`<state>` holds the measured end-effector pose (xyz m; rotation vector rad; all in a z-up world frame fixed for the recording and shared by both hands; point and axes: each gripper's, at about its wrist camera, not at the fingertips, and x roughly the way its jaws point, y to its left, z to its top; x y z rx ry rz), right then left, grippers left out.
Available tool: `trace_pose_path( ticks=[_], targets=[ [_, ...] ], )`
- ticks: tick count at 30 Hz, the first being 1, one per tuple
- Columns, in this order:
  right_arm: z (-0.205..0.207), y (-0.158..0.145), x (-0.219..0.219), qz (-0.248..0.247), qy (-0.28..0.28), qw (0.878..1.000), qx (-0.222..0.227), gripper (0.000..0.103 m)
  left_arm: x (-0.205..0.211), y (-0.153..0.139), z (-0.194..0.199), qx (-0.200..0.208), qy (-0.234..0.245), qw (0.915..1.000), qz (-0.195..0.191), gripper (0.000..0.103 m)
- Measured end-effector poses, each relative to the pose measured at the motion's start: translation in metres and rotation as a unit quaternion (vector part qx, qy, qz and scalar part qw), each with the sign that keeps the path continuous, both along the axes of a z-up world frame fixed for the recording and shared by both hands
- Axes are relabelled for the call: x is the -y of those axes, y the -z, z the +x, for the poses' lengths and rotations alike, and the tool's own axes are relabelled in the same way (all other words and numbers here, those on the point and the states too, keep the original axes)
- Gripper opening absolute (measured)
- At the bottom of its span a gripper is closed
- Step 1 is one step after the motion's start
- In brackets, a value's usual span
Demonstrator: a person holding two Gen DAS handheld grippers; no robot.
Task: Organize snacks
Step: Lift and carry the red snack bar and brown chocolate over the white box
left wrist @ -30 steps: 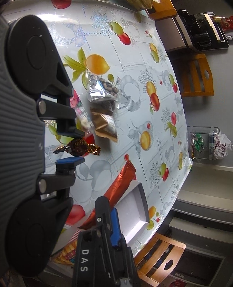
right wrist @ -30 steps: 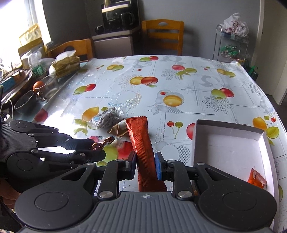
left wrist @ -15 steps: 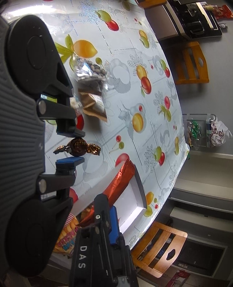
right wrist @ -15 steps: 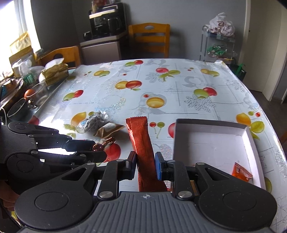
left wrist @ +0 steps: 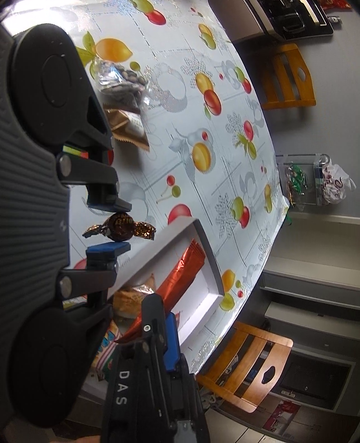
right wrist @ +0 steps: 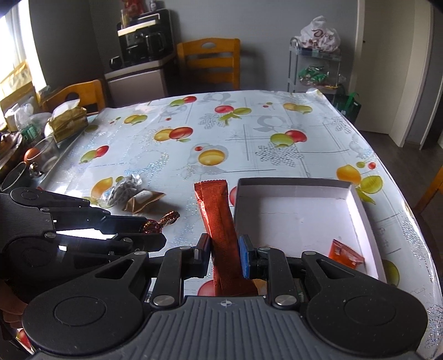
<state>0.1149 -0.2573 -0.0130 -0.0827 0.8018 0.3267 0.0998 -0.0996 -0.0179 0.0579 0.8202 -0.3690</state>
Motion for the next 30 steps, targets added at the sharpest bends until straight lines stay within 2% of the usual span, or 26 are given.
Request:
trace_pose_path(
  ticks=[30],
  targets=[
    [0.005, 0.002, 0.062, -0.003, 0.049, 0.999, -0.007, 0.024, 0.07, -0.004, 0.02, -0.003, 0.051, 0.9987, -0.007, 0.021]
  ],
)
